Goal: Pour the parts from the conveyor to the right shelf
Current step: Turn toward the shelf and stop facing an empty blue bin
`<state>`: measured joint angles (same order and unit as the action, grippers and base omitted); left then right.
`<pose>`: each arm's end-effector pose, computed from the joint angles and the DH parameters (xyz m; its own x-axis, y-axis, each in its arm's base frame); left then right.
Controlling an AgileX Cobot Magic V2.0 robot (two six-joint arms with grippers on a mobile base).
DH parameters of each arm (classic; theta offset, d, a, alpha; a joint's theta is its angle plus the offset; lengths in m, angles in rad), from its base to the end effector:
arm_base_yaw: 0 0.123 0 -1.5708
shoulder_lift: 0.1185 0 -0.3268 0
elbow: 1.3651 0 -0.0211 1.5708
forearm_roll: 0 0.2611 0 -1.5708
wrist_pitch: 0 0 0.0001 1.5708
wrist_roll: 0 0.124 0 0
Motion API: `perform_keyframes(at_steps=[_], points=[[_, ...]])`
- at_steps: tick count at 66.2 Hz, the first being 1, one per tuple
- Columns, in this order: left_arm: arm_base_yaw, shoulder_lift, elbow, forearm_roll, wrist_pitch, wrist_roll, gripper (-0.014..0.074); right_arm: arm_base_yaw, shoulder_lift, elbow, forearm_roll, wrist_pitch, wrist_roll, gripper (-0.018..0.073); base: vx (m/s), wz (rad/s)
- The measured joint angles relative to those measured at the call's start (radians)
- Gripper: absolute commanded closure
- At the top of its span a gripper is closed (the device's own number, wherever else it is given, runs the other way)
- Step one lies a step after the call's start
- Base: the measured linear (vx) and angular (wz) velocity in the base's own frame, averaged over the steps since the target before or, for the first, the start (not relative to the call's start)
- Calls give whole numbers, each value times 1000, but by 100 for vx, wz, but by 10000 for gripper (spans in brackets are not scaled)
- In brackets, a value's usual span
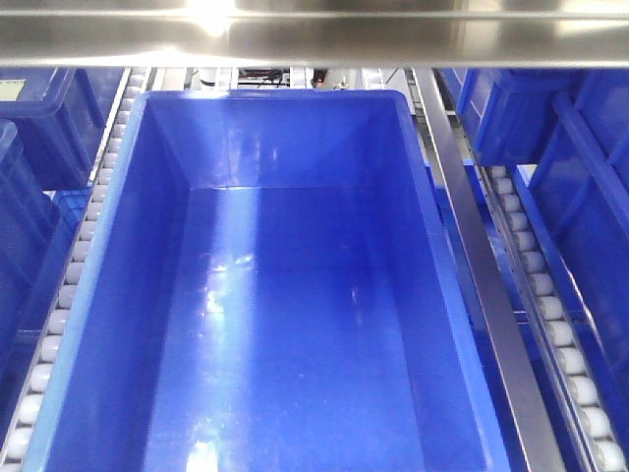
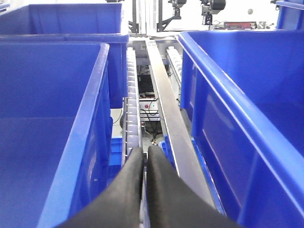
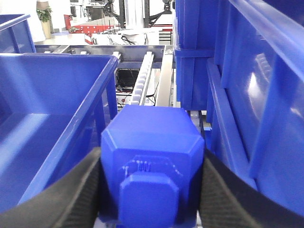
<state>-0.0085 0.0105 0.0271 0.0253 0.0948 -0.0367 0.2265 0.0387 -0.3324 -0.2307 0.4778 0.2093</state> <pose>0.0595 -0.0002 0.1934 -0.0452 -0.0111 -0.9989 0.0056 0.9999 -0.0114 0.0367 -0.0050 0.2801 -0.0842 -0.0157 -0.9963 -0.1209 0.9926 -0.0054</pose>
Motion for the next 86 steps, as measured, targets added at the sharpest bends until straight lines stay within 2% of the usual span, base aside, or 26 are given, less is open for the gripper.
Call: perform_keyframes(at_steps=[86], points=[[0,-23,0,0,0,0,603,0,0,0,0,-31,0,564,1,0]])
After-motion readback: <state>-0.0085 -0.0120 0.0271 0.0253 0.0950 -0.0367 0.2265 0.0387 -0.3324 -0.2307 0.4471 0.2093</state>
